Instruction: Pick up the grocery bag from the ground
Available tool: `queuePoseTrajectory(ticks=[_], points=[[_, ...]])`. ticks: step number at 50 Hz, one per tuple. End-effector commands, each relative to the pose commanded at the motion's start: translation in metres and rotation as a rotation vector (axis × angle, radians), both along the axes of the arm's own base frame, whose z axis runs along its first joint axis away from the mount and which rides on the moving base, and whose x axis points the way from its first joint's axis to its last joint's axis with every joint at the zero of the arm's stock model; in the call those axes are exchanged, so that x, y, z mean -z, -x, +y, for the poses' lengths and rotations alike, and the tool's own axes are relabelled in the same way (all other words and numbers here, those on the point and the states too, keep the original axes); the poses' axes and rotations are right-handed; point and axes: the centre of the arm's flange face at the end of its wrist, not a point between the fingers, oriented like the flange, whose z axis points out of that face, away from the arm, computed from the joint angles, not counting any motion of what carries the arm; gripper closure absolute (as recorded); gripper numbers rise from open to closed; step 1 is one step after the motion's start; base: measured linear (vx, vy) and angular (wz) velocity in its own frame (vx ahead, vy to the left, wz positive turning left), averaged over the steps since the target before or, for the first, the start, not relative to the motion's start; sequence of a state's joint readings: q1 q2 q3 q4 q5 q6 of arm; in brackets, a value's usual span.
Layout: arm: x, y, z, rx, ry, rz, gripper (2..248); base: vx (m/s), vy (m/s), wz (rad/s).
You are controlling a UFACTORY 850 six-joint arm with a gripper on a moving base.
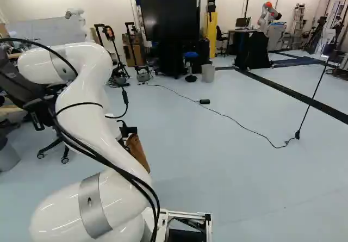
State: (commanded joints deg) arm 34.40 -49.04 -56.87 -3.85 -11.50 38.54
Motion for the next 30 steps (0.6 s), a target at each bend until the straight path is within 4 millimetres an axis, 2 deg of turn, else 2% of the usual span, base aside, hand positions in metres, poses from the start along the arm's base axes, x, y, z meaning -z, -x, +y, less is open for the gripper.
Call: queuePoseTrajectory(ticks=[30], points=[[-0.045,0.021,-0.032,0.031,-0.009,-0.013,228,0.0,0.0,0.0]])
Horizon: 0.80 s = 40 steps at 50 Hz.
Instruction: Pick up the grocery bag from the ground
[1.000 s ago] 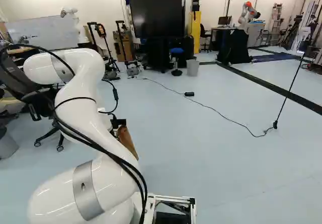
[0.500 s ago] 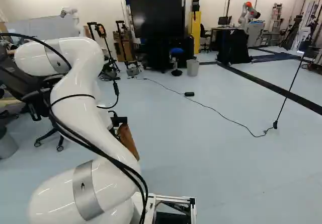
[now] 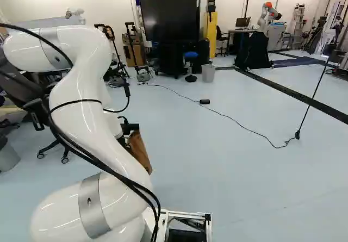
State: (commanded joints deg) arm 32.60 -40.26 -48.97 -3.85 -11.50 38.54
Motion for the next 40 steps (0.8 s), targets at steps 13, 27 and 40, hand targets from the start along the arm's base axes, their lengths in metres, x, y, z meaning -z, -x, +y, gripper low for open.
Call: queuePoseTrajectory(ticks=[13,27,40], points=[[-0.02,0.01,-0.014,0.015,-0.006,-0.01,228,0.0,0.0,0.0],[-0.041,0.022,-0.031,0.033,-0.015,-0.024,228,0.0,0.0,0.0],[-0.06,0.033,-0.046,0.05,-0.024,-0.04,228,0.0,0.0,0.0]])
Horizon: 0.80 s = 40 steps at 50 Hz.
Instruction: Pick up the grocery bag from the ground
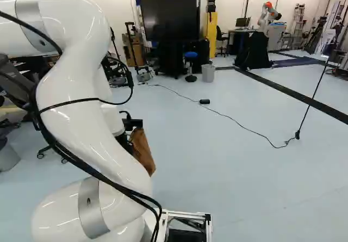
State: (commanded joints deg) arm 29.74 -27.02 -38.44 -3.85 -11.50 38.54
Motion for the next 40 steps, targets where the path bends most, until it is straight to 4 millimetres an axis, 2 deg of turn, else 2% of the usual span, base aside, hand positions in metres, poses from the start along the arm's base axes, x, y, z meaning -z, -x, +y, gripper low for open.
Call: queuePoseTrajectory(ticks=[40], points=[[-0.057,0.041,-0.048,0.06,-0.041,-0.078,228,0.0,0.0,0.0]])
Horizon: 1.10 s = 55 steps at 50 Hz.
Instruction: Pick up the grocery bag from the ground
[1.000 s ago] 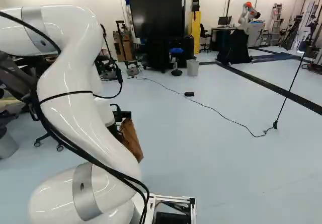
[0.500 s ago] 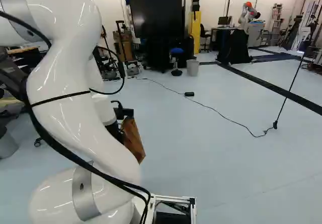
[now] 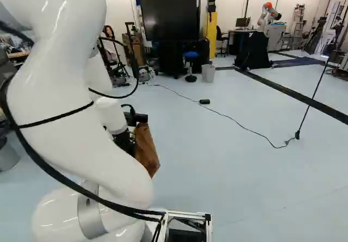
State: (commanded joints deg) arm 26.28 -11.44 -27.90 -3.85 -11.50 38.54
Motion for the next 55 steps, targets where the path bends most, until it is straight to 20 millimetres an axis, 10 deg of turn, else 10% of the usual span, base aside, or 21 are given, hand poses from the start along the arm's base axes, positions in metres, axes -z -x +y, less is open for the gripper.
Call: queuePoseTrajectory(ticks=[55], points=[[-0.011,-0.002,-0.024,-0.024,-0.067,-0.16,228,0.0,0.0,0.0]])
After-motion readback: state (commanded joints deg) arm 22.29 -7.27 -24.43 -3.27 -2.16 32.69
